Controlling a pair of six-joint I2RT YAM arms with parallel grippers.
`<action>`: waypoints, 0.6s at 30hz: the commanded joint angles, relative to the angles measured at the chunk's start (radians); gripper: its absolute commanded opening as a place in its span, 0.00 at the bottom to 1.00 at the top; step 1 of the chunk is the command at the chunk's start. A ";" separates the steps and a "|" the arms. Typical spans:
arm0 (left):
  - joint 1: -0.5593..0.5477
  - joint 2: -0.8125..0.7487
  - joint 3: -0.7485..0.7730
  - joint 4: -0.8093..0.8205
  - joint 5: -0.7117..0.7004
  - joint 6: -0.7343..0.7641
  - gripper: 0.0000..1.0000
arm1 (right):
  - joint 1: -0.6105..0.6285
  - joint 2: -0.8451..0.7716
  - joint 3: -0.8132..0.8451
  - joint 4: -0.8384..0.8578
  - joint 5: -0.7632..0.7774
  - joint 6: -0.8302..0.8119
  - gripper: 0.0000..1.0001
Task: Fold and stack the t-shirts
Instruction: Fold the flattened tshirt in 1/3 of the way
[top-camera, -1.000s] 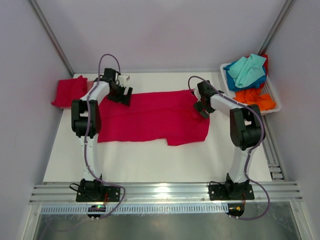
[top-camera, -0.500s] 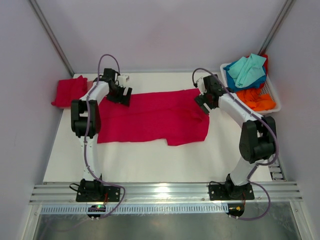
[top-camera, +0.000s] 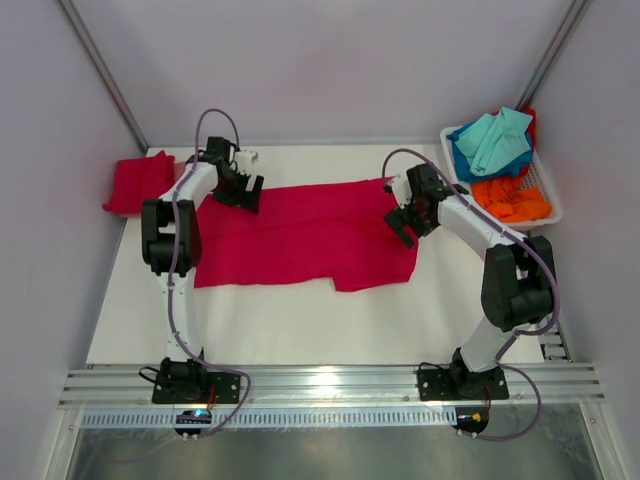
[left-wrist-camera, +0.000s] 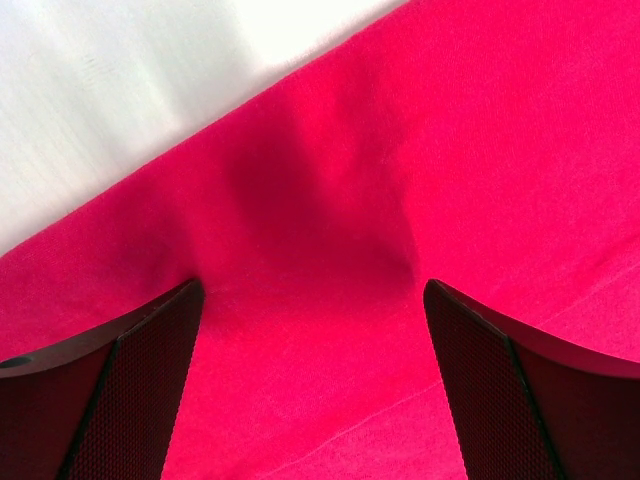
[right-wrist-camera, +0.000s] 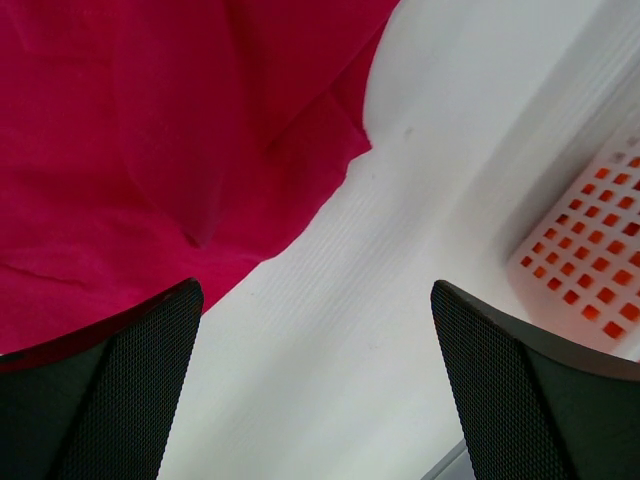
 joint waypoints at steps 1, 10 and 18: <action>0.013 -0.034 -0.016 -0.061 -0.005 -0.010 0.93 | -0.002 -0.059 -0.043 -0.027 -0.058 -0.001 0.99; 0.014 -0.031 -0.019 -0.063 0.025 -0.024 0.93 | -0.002 0.006 -0.083 0.038 -0.084 -0.011 0.99; 0.014 -0.040 -0.028 -0.073 -0.012 0.004 0.93 | -0.002 0.055 -0.125 0.045 -0.034 -0.033 0.99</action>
